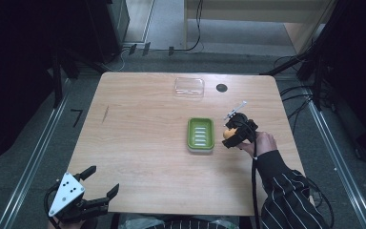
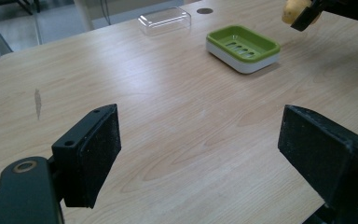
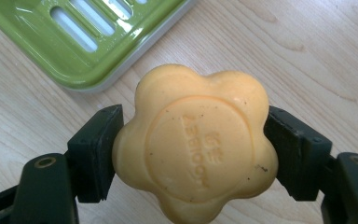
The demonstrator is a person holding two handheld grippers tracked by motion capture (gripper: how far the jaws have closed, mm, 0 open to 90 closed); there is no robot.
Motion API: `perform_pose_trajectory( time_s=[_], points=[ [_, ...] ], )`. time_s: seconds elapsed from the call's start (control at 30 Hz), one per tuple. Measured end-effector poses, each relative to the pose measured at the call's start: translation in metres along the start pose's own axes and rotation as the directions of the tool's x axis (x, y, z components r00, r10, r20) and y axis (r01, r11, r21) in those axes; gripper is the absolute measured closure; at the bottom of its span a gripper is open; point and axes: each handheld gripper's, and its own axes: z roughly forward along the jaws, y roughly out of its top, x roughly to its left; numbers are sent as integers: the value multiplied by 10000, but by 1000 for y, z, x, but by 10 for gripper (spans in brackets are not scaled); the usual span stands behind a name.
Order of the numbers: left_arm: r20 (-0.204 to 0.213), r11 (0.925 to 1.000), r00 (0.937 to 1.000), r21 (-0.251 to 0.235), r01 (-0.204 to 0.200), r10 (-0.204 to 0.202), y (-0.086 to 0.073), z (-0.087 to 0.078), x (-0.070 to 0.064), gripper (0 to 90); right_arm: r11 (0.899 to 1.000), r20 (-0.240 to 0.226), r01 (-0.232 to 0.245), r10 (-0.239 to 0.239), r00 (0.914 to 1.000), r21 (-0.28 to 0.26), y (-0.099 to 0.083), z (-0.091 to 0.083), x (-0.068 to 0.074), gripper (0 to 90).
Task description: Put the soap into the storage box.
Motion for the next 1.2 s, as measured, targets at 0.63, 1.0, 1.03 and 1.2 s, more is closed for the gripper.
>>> perform_pose_trajectory(
  time_s=[0.63, 1.0, 1.03, 1.2],
  points=[
    [3, 10000, 10000, 51, -6, 6, 0, -1, 0, 136, 9985, -47, 214, -216, 9998, -497, 10, -5, 5, 263],
    [-2, 10000, 10000, 47, -1, 1, 0, -1, 0, 135, 9949, -94, 591, -601, 9981, -821, 23, -7, 13, 263],
    [-19, 10000, 10000, 22, 33, -33, -1, -2, 0, 136, 9942, -87, 655, -664, 9978, -859, 24, -7, 13, 263],
    [-4, 10000, 10000, 65, -6, 6, -1, -1, 0, 135, 9918, -66, 776, -787, 9969, -1015, 29, -9, 15, 263]
  ],
)
